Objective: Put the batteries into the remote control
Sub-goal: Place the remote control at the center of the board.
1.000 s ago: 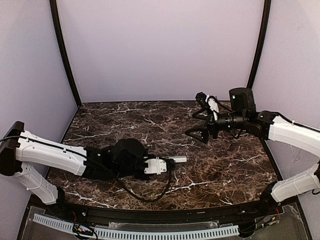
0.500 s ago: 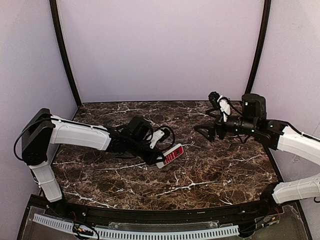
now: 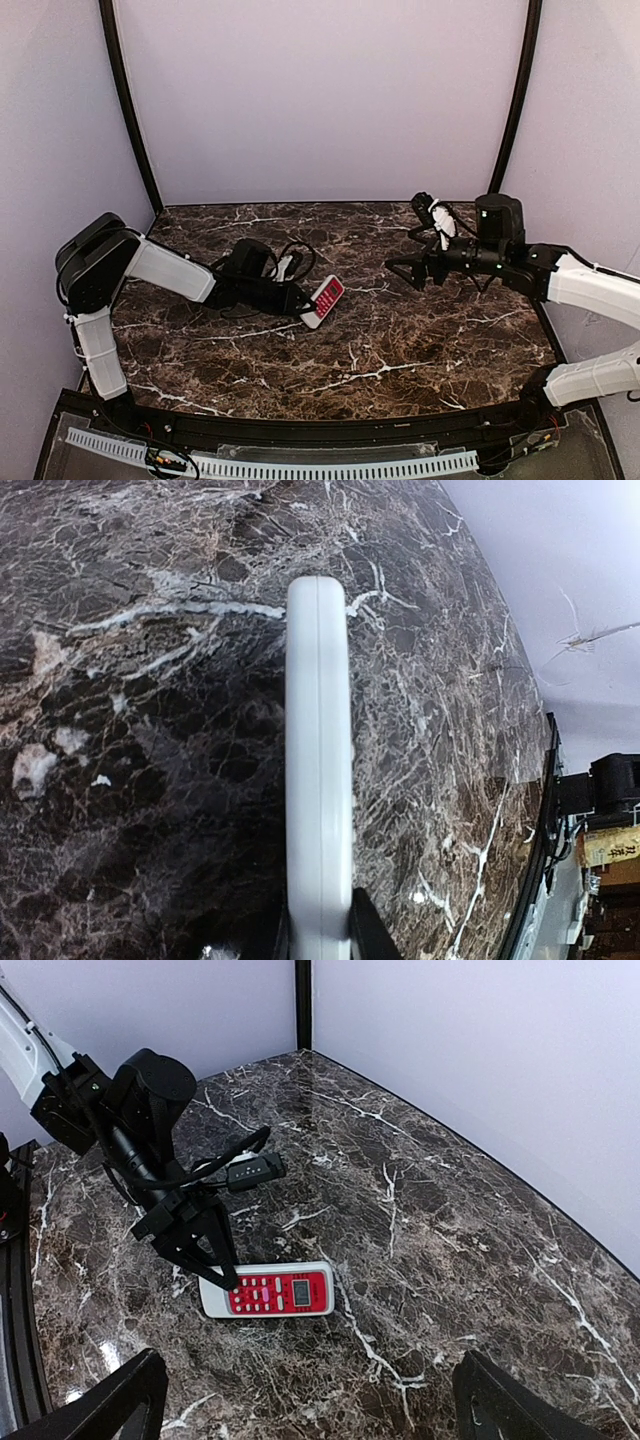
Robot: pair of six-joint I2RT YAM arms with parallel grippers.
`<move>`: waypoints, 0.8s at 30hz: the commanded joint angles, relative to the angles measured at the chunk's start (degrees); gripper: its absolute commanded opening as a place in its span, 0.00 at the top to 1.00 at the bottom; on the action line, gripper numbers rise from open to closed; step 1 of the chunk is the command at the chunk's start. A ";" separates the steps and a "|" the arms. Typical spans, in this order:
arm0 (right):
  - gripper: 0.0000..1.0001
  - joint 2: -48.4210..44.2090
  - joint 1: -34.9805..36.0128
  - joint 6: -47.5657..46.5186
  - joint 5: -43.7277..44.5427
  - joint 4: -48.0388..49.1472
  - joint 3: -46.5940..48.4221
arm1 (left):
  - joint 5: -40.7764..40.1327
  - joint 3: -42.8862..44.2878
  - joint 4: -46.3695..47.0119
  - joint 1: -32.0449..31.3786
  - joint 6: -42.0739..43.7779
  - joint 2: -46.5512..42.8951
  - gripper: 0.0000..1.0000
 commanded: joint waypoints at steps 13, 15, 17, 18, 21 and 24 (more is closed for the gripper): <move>0.01 2.62 -0.21 3.03 -1.75 5.62 -4.27 | -0.03 -2.88 7.42 3.98 -6.32 3.51 0.58; 0.01 2.92 -0.24 3.16 -1.52 5.95 -4.56 | -0.43 -2.89 7.03 4.30 -6.08 3.14 0.52; 0.01 3.32 -0.24 3.42 -1.30 6.18 -4.72 | -1.06 -2.81 6.26 4.56 -5.72 2.40 0.44; 0.01 3.58 -0.29 3.59 -1.12 6.30 -4.76 | -1.88 -2.83 5.35 4.74 -5.26 1.95 0.40; 0.01 4.16 -0.41 4.15 -0.70 6.26 -4.68 | -4.80 -1.65 -0.03 5.36 -2.08 -2.07 0.16; 0.01 4.19 -1.30 4.54 -0.43 6.12 -4.36 | -12.12 0.77 -9.99 6.96 3.27 -7.46 0.02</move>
